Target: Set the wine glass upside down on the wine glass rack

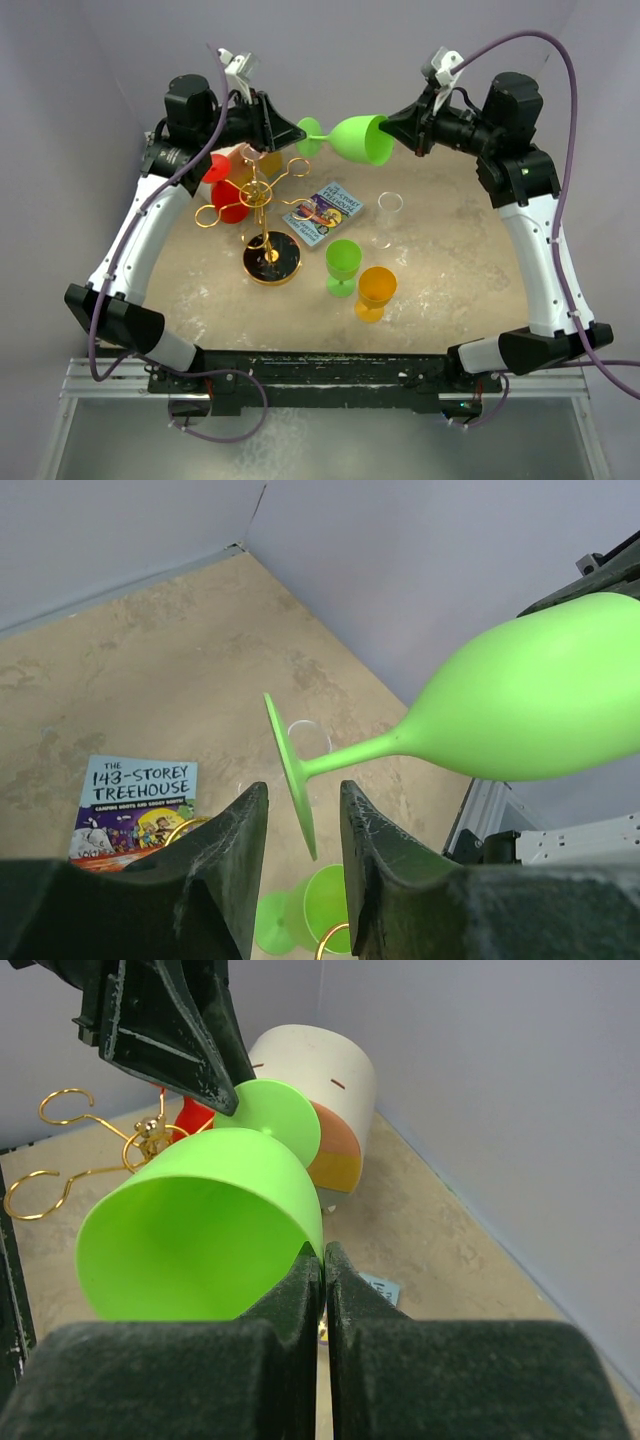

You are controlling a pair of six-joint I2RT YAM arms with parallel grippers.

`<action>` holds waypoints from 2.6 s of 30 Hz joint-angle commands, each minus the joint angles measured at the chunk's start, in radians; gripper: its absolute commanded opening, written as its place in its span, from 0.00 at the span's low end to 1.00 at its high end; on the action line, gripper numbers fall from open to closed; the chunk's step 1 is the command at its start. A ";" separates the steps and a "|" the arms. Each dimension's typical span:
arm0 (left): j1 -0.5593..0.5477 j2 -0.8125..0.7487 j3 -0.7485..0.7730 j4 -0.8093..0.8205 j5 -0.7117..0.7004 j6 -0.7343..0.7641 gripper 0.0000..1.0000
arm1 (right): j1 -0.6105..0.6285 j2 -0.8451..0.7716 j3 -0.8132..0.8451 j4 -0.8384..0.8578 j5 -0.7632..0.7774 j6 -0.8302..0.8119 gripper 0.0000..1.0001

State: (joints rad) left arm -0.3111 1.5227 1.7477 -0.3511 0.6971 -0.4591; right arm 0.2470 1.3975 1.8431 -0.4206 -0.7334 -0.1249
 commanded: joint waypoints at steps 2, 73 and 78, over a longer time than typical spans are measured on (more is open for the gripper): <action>-0.008 0.004 -0.016 0.055 0.021 -0.031 0.36 | 0.009 -0.032 0.013 0.032 -0.022 -0.016 0.00; -0.340 -0.022 0.192 -0.291 -0.695 1.040 0.00 | -0.297 -0.179 -0.023 -0.006 -0.010 0.070 0.91; -0.433 0.002 0.141 -0.284 -0.825 1.205 0.00 | -0.316 -0.181 -0.052 0.017 -0.016 0.089 0.92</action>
State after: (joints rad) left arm -0.6952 1.5101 1.9163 -0.6609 -0.0051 0.5694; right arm -0.0547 1.2358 1.8084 -0.4679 -0.7506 -0.0696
